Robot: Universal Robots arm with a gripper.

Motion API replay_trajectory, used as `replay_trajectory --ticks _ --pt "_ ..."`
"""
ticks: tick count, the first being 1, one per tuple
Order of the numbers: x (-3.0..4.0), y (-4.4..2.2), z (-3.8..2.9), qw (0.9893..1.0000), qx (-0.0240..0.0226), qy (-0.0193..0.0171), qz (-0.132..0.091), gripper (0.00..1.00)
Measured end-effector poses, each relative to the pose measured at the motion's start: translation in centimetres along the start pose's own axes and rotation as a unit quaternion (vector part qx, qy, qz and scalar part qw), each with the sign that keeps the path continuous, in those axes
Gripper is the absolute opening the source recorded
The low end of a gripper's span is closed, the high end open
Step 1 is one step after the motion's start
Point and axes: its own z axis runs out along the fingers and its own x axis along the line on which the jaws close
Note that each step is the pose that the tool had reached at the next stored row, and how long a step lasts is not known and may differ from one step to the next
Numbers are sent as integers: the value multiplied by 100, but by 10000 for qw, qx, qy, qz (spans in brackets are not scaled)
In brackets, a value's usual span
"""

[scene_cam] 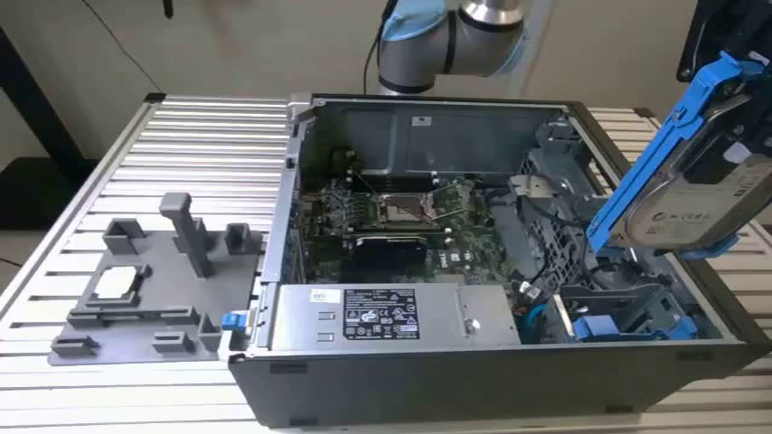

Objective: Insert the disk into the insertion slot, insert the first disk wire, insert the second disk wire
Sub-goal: 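Insert the disk into the insertion slot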

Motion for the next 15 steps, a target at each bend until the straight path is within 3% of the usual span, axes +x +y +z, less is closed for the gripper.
replay_trajectory --ticks 8,15 --pt "0 0 0 10000 -11 1 0 33" --pt "26 -9 46 10000 -11 -1 1 33"
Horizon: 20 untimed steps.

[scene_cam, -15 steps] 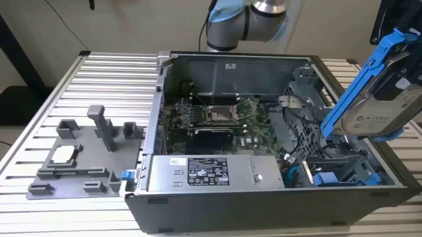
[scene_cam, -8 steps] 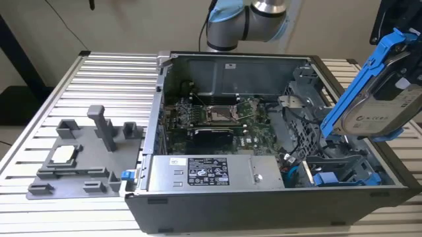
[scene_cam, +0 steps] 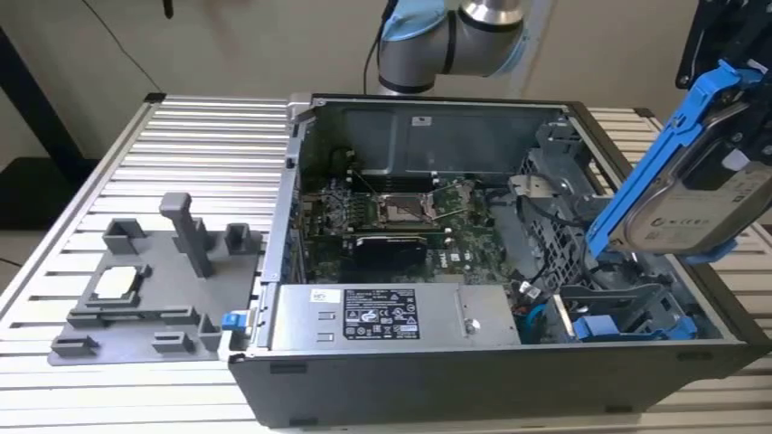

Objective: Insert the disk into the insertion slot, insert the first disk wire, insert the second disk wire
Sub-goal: 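Insert the disk into the insertion slot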

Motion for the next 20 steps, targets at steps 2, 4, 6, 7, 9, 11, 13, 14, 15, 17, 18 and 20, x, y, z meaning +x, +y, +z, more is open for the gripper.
replay_trajectory --ticks 2,4,6,7,9,11,13,14,15,17,18,20 --pt "7 -2 33 10000 0 1 0 33" --pt "7 -5 69 10000 0 3 0 33" --pt "7 -8 105 10000 0 4 0 33" --pt "7 -10 125 10000 0 5 -1 33" --pt "7 -12 160 10000 0 11 -2 33" --pt "7 -14 196 10000 0 14 -2 33" --pt "7 -17 234 10000 2 14 -3 33" --pt "7 -18 252 10000 3 14 -5 33" --pt "7 -20 269 10000 3 15 -5 33" --pt "7 -24 305 10000 4 17 -8 33" --pt "6 -28 324 10000 5 17 -10 33" --pt "6 -34 360 10000 7 18 -14 33"
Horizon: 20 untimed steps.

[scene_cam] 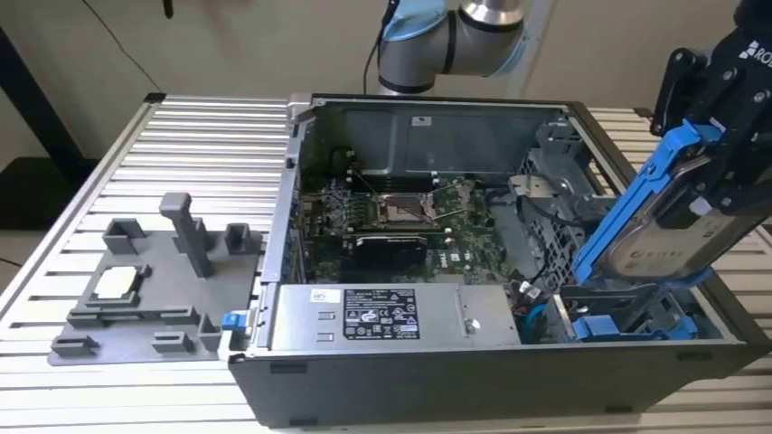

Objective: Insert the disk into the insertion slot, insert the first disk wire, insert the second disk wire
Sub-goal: 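Insert the disk into the insertion slot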

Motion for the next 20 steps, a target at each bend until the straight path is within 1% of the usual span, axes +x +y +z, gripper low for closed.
replay_trajectory --ticks 9,20 --pt "-1 -36 162 10000 13 2 -23 33" --pt "-3 -63 361 10000 23 2 -29 33"
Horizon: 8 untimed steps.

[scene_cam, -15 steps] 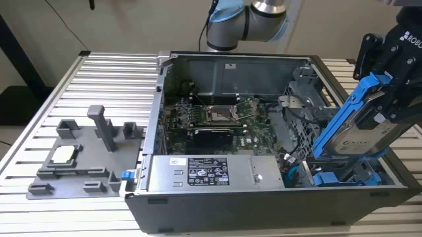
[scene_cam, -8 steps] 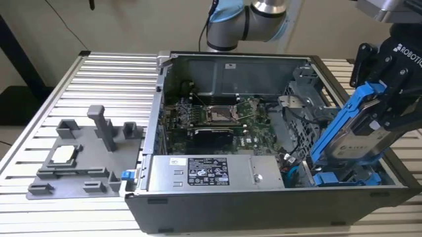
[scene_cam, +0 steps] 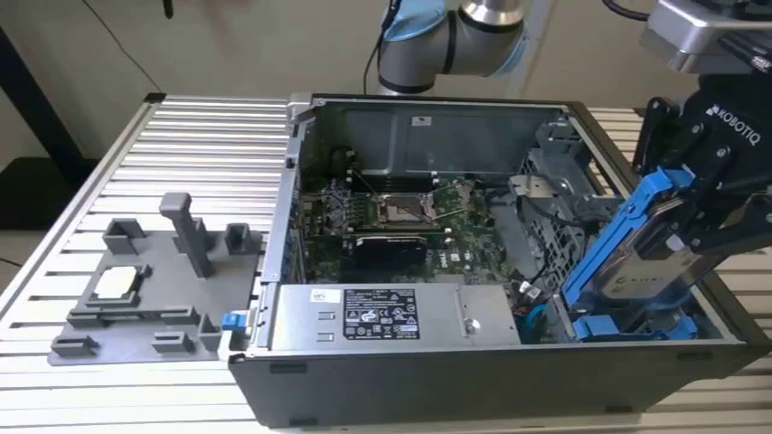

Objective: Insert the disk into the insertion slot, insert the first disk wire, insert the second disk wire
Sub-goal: 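Insert the disk into the insertion slot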

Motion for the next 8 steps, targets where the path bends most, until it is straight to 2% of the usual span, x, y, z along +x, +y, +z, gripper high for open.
replay_trajectory --ticks 8 --pt "0 -20 141 10000 8 0 -12 33"
